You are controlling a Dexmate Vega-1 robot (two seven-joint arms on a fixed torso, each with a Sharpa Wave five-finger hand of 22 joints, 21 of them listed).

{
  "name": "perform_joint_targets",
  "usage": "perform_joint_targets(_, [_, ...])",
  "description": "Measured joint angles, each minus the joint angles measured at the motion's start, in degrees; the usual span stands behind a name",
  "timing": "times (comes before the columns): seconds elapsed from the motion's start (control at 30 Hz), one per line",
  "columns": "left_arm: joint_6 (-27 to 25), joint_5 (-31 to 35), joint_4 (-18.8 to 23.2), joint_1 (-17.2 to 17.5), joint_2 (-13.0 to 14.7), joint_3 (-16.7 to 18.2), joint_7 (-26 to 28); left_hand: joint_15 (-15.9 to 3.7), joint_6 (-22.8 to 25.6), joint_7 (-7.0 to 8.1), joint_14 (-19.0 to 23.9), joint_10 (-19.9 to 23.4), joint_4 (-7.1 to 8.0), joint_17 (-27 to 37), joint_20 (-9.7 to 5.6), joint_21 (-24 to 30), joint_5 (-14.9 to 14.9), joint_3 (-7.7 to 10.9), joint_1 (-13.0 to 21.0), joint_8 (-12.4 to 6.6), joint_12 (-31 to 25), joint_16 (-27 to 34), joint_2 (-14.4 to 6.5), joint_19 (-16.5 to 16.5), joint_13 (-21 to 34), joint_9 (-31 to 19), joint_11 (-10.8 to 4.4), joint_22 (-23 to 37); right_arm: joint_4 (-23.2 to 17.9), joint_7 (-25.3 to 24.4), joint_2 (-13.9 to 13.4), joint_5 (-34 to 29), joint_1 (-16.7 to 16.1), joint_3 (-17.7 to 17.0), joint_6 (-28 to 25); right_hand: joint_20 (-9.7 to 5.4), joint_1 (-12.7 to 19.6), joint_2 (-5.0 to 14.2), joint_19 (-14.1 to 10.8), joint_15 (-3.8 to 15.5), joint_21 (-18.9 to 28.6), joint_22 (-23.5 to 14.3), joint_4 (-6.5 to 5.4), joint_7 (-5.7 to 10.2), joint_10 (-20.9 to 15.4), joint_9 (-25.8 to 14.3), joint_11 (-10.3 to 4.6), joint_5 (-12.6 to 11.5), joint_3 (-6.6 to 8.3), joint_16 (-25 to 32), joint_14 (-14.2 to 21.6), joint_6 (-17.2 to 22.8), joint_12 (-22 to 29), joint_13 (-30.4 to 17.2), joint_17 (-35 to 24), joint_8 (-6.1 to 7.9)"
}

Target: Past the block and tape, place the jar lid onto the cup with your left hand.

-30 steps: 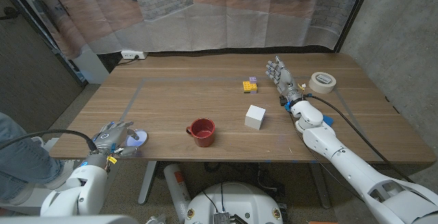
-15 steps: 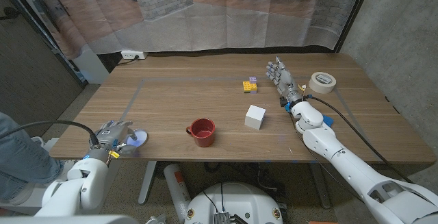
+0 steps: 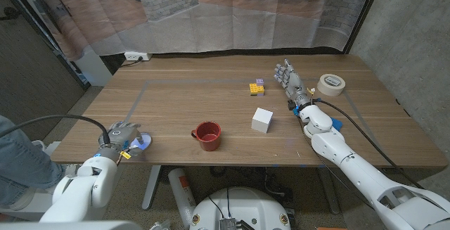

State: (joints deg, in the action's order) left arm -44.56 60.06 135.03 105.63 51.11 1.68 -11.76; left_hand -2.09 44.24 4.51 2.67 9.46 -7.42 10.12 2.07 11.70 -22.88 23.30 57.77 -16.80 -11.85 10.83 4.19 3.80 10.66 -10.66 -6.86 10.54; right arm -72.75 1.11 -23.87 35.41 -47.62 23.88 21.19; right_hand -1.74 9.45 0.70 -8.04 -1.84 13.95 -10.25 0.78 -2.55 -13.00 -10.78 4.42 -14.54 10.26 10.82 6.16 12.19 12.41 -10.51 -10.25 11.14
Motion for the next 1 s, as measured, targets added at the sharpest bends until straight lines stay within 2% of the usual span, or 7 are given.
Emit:
perform_joint_targets(0.5, [-2.54,-1.84,-0.28,-0.6,2.76,-2.57,2.29,0.0,0.3,0.31,0.0,0.0,0.0,0.16,0.0,0.0,0.22,0.0,0.0,0.29,0.0,0.0,0.0,0.0,0.0,0.0,0.0,0.0,-0.07,0.22,-0.19,0.14,-0.37,-0.22,0.37,0.01,0.0,0.0,-0.01,0.21,0.0,0.0,0.24,0.2,-0.32,0.0,-0.32,0.0,-0.24,0.0,0.2,0.2,0.0,0.0,0.0,0.0])
perform_joint_targets(1.0, [-5.09,-3.95,-0.78,-1.28,5.15,-5.37,6.48,0.0,0.75,0.48,0.0,0.01,0.0,0.16,0.0,0.0,0.34,0.0,0.23,0.5,0.21,0.0,-0.22,0.0,0.01,-0.01,0.0,-0.01,0.46,0.44,0.01,0.47,-0.77,-0.5,1.21,0.21,0.0,0.0,-0.2,0.21,-0.45,0.0,0.24,0.2,-0.74,0.0,0.1,0.0,-0.24,0.0,0.2,0.2,0.0,0.0,0.0,0.0])
